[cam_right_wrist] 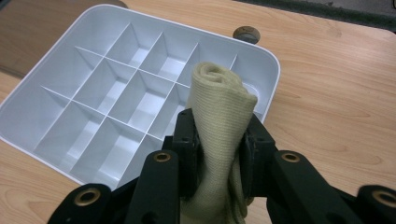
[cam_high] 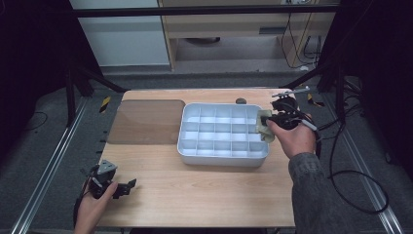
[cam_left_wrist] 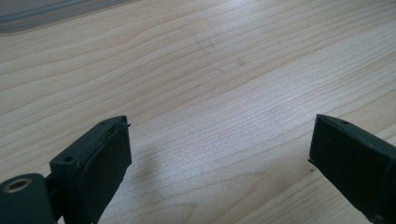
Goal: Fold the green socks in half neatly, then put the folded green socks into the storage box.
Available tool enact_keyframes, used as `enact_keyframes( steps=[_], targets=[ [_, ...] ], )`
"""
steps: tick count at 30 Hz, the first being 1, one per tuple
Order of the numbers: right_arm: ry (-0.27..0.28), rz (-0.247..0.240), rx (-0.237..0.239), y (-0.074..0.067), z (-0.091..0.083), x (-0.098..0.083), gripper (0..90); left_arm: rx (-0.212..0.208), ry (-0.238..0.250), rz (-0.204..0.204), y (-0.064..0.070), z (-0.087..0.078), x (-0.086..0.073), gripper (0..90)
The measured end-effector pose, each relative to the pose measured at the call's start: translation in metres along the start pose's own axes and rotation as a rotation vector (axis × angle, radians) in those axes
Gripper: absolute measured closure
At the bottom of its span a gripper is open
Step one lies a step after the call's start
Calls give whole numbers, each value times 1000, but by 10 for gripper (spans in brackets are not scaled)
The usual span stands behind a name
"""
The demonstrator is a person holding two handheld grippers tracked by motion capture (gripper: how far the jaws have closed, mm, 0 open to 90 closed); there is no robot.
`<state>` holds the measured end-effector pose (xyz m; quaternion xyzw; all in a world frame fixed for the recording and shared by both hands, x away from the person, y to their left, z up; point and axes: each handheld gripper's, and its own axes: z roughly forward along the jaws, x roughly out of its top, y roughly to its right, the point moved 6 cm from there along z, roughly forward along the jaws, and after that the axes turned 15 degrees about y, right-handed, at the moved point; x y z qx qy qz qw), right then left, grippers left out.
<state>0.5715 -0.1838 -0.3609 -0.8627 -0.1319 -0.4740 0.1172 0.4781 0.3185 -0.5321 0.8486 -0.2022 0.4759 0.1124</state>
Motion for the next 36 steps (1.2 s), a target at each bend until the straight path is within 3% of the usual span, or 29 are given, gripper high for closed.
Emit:
enact_keyframes(
  steps=[6,15,21,29,36],
  targets=[
    [-39,-51,0,-8,17,-9,718,3,-15,7,-1,4,-2,50],
    [-71,-42,7,-6,38,-23,717,-6,-43,1,0,8,-6,48],
    [-75,-35,15,-8,42,-30,715,-8,-55,-17,0,10,-8,46],
    [-69,-36,13,-7,41,-34,714,1,-54,16,0,10,-10,31],
    [-87,-57,10,-10,44,-38,714,0,-50,16,1,12,-10,8]
  ],
)
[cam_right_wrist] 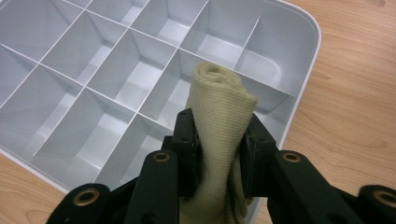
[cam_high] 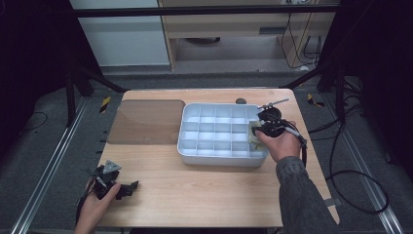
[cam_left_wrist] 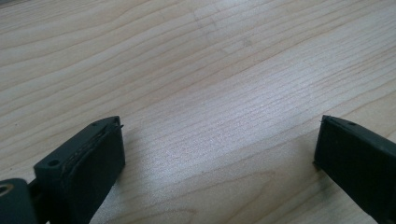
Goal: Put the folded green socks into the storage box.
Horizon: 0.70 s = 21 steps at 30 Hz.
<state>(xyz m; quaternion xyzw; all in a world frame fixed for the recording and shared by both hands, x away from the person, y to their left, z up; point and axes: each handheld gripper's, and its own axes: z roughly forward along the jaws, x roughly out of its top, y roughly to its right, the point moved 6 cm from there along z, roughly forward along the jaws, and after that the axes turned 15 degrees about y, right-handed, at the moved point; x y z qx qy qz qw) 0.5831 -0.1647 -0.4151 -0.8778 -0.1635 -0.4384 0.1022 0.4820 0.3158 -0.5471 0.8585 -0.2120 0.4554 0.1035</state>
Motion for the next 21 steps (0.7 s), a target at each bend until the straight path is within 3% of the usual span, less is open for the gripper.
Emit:
enact_keyframes(
  steps=[21],
  targets=[
    [-65,-52,-14,2,13,-26,714,2,12,1,1,1,0,0]
  ],
)
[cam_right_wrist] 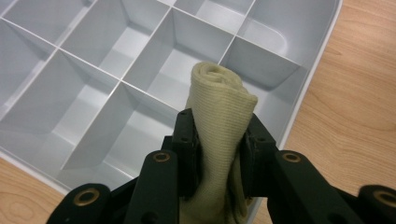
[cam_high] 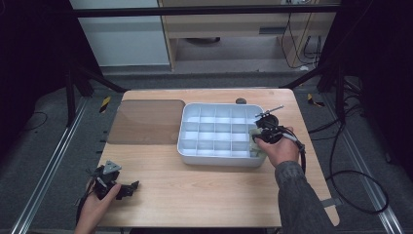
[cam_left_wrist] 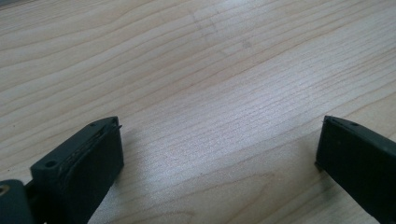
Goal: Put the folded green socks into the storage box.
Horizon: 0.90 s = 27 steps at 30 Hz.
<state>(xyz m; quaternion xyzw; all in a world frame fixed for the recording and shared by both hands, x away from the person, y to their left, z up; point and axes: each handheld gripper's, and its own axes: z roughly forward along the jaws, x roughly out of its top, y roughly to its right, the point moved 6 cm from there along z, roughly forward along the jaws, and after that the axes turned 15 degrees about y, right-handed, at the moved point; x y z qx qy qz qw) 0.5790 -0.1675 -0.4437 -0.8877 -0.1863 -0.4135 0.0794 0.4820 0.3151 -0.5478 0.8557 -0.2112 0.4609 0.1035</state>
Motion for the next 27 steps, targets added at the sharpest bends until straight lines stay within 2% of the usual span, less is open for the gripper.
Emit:
enact_keyframes(
  steps=[19,27],
  targets=[
    [-41,-27,1,-1,12,-18,714,-4,-4,13,1,1,0,0],
    [-48,-38,-9,1,15,-17,714,-6,-2,7,2,1,0,0]
  ],
)
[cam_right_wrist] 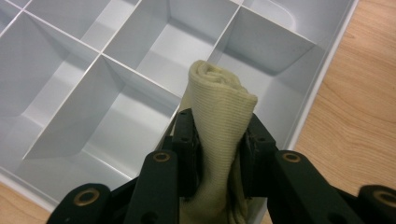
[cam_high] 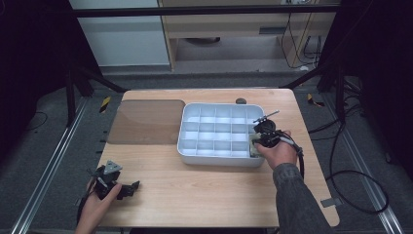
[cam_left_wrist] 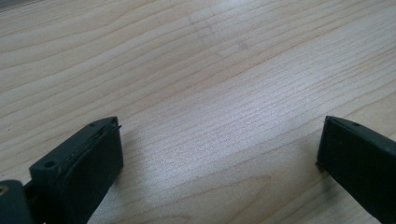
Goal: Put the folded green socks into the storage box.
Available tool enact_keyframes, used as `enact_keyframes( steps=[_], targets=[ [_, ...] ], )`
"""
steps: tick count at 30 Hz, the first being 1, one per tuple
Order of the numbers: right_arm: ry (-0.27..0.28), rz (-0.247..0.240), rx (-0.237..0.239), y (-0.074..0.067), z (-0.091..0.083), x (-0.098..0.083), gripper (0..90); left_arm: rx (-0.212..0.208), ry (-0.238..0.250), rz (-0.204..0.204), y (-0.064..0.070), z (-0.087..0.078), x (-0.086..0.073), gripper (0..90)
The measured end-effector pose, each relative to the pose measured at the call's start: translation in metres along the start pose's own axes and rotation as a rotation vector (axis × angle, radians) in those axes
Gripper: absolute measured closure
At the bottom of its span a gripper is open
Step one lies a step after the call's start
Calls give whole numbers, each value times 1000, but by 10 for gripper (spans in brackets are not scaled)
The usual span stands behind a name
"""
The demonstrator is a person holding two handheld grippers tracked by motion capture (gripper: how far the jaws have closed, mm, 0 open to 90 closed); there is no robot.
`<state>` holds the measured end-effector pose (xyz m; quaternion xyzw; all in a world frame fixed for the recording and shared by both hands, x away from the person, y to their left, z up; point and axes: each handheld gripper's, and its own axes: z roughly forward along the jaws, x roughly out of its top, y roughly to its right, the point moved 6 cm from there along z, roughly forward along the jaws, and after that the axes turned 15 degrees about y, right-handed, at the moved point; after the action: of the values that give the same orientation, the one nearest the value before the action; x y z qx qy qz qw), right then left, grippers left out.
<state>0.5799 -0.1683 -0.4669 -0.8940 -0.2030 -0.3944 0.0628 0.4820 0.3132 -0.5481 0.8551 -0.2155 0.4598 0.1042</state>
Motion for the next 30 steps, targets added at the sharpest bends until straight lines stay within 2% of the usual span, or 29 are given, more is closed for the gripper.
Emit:
enact_keyframes(
  steps=[10,15,30],
  targets=[
    [-6,-19,-13,-3,2,-6,715,-3,-1,7,0,0,0,0],
    [-19,-50,-22,-4,3,-8,718,-2,3,4,1,1,0,0],
    [-45,-69,-30,-6,6,-11,723,-6,5,2,3,1,1,0]
  ],
)
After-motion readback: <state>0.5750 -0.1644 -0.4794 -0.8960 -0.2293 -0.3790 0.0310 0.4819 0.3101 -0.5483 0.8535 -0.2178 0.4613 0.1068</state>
